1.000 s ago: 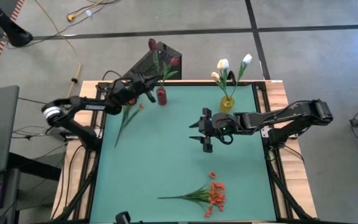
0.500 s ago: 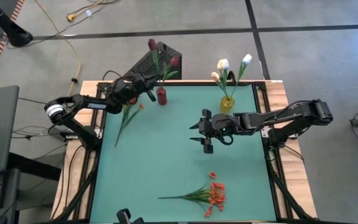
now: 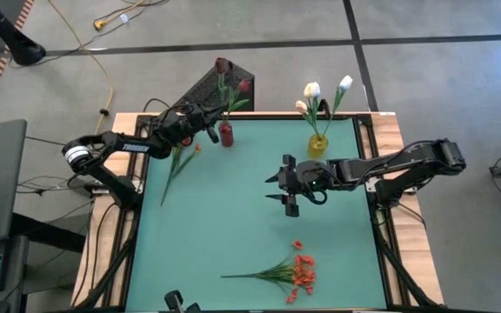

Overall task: Sort flowers into vase by color
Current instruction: Put the red flower into the red vase

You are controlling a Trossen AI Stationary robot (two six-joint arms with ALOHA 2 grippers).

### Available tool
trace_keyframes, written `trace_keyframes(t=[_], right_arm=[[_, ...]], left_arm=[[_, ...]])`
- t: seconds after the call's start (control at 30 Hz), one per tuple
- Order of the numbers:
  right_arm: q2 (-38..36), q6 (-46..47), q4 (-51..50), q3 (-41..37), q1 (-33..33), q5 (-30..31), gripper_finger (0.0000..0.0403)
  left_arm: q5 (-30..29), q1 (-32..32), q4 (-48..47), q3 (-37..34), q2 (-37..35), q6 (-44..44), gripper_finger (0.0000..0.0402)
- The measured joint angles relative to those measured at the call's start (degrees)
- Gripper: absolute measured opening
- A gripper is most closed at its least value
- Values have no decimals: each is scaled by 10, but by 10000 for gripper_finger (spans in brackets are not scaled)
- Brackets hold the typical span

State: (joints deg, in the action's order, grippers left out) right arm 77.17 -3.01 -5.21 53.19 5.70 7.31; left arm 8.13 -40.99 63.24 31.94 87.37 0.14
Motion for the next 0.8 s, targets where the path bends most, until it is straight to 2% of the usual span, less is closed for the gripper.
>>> trace_keyframes(t=[0.2, 0.43, 0.53, 0.7, 0.8], right_arm=[[0, 0, 0, 0, 4, 0, 239], [0, 0, -1, 0, 4, 0, 239], [0, 0, -1, 0, 4, 0, 239], [0, -3, -1, 0, 2, 0, 239], [0, -5, -2, 0, 2, 0, 239]], left_arm=[[0, 0, -23, 0, 0, -1, 0], [6, 0, -62, 0, 0, 46, 10], [6, 0, -77, 0, 0, 53, 37], [6, 0, -92, 0, -1, 53, 108], [6, 0, -132, 0, -17, 58, 147]])
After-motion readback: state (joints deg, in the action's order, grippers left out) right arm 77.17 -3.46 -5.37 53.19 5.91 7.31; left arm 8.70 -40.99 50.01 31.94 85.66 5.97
